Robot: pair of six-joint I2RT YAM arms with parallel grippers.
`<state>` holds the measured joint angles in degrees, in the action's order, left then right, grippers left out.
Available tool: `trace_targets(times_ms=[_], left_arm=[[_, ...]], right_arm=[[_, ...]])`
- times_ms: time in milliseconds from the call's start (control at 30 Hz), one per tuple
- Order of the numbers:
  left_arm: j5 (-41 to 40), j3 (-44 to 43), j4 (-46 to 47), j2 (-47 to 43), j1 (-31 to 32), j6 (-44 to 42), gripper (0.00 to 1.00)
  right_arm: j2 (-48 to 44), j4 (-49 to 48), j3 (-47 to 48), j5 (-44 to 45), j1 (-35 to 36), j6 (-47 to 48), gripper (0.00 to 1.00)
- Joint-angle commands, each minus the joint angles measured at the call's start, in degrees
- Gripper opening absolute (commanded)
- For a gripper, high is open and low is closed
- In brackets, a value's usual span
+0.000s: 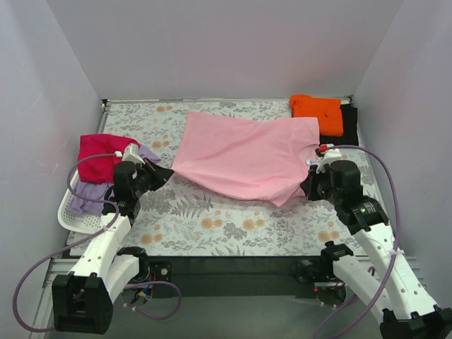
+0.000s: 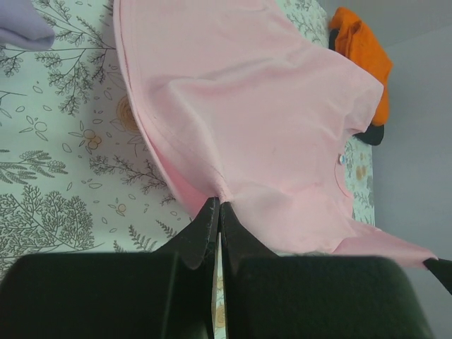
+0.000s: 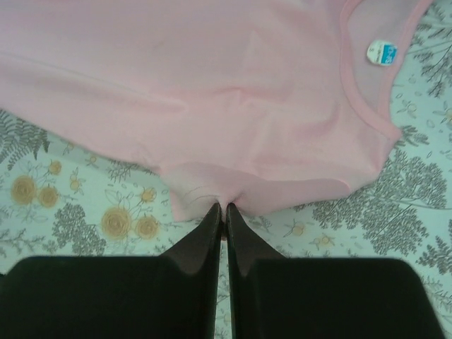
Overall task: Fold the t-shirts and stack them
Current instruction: Flatten the tshirt out
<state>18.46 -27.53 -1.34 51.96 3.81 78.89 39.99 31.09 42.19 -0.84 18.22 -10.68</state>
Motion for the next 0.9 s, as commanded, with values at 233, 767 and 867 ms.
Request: trace_targets(times_ms=[233,767,867], left_arm=[[-14.49,-2.79,-11.92,-12.49,5.33,2.06,0.91],[-13.98,-12.63,7.48,19.91,20.6,-0.84,0.94],[-13.8,-18.16,9.6,29.84,23.77,-1.72,0.94]], right_arm=[[-5.44,17.33,4.03,-1.27,1.12,-4.97,0.3],[1.05,-7.96,-11.25,-5.41,15.84,-10.32,0.54],[5.44,-11.31,-12.22,-0.75,21.92,-12.26,0.51]])
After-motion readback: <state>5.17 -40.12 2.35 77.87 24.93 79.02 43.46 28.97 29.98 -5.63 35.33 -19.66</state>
